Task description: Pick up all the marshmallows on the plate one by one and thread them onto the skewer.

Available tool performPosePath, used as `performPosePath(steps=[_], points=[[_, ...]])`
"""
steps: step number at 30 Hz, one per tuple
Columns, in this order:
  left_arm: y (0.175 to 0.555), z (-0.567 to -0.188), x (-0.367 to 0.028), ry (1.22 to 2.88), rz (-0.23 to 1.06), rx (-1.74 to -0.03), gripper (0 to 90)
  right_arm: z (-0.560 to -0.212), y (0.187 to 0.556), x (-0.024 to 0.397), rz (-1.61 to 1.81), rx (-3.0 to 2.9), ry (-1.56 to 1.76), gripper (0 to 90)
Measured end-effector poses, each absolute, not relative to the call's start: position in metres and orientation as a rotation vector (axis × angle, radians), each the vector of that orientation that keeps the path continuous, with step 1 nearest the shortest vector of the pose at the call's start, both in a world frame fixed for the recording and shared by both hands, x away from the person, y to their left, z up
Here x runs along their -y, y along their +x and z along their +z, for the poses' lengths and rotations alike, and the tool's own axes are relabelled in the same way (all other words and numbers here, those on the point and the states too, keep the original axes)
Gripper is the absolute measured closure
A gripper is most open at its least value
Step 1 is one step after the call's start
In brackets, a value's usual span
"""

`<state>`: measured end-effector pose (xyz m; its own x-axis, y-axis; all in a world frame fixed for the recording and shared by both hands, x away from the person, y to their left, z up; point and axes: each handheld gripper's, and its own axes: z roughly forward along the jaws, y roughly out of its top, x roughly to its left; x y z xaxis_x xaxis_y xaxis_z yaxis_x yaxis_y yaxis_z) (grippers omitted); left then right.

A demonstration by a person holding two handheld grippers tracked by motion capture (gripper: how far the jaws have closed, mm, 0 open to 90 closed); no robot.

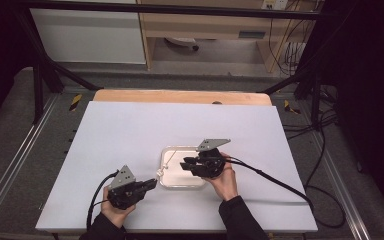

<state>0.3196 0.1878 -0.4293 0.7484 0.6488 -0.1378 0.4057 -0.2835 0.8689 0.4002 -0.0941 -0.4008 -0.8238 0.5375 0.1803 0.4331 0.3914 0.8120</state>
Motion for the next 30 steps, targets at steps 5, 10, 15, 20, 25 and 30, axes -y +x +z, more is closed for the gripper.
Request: performPosePath(steps=[5,10,15,20,25,30], points=[[0.319,-0.429,-0.187,1.916,0.294,-0.802,87.9,-0.397,0.4,0.1,1.467,-2.507,0.902,72.3],[0.319,-0.429,-0.187,1.917,0.295,-0.794,87.9,-0.393,0.401,0.108,1.519,-2.486,0.917,72.4],[0.318,-0.429,-0.186,1.916,0.293,-0.79,87.8,-0.388,0.401,0.113,1.559,-2.463,0.923,72.4],[0.318,-0.428,-0.186,1.912,0.292,-0.784,87.9,-0.381,0.401,0.116,1.617,-2.443,0.925,72.4],[0.317,-0.428,-0.186,1.913,0.29,-0.778,87.9,-0.376,0.402,0.119,1.662,-2.424,0.937,72.4],[0.317,-0.428,-0.185,1.914,0.293,-0.767,87.9,-0.372,0.404,0.121,1.723,-2.4,0.945,72.6]])
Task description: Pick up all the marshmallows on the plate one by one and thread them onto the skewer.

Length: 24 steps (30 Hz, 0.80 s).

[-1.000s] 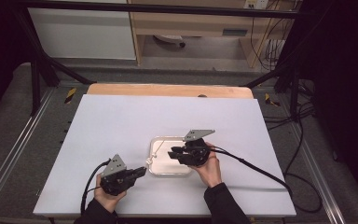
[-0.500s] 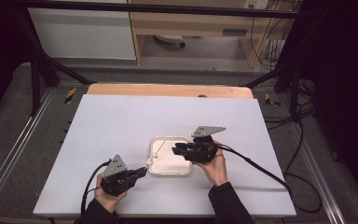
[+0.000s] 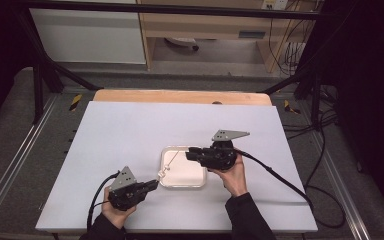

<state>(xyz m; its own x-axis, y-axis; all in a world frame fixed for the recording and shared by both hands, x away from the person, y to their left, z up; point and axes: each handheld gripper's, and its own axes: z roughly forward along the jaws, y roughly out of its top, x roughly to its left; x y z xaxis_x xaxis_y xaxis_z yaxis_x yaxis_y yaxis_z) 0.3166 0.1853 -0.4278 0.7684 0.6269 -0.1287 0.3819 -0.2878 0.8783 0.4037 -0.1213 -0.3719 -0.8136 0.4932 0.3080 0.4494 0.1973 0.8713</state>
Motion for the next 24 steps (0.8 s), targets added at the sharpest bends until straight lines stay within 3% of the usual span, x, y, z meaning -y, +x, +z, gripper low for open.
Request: performPosePath(steps=[24], points=[[0.314,-0.427,-0.1822,1.917,0.285,-0.729,87.9,-0.3636,0.4126,0.1233,1.97,-2.348,0.989,72.7]])
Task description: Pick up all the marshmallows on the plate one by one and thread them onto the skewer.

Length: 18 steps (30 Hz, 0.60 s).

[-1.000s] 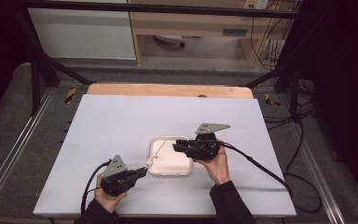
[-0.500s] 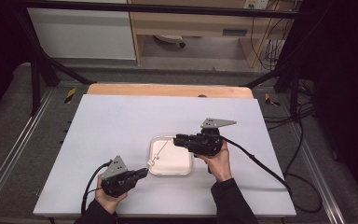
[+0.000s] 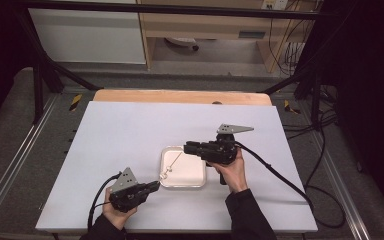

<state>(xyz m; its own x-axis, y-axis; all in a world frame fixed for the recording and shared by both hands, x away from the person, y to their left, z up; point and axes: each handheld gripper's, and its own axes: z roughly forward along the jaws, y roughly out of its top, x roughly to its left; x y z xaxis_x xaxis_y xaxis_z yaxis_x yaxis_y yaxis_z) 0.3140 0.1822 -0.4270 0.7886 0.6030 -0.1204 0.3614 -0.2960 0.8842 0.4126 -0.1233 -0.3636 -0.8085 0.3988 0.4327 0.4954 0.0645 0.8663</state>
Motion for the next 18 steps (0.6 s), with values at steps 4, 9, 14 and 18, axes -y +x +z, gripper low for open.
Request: performPosePath(steps=[4,9,14,18], points=[[0.3137,-0.4269,-0.1818,1.918,0.286,-0.724,87.9,-0.3652,0.413,0.1219,-1.869,2.221,-0.939,72.7],[0.3136,-0.427,-0.1814,1.918,0.284,-0.722,87.9,-0.3663,0.4131,0.1205,-1.864,2.2,-0.927,72.6],[0.3132,-0.4269,-0.1815,1.919,0.286,-0.718,87.9,-0.3691,0.4129,0.1185,-1.847,2.195,-0.919,72.5],[0.3128,-0.4266,-0.1818,1.914,0.289,-0.708,88.0,-0.3703,0.4126,0.1176,-1.836,2.184,-0.921,72.3]])
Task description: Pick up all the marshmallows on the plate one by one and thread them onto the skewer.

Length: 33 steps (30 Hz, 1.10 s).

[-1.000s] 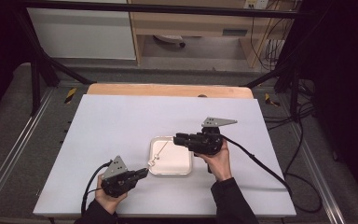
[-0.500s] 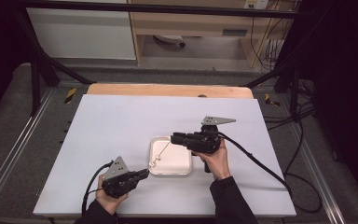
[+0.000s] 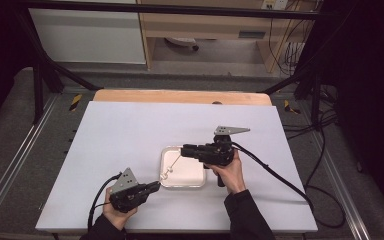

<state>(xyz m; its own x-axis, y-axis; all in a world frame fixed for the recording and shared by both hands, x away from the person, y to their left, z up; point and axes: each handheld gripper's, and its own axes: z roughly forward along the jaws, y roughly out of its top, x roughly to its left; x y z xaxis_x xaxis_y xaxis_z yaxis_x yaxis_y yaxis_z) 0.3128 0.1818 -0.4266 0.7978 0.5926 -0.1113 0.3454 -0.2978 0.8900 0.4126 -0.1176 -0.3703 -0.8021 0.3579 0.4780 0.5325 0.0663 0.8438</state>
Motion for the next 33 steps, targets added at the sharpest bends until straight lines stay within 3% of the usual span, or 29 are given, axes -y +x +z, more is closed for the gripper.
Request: performPosePath(steps=[33], points=[[0.313,-0.43,-0.178,1.969,0.282,-0.693,88.3,-0.388,0.405,0.105,-1.756,2.186,-0.908,75.8]])
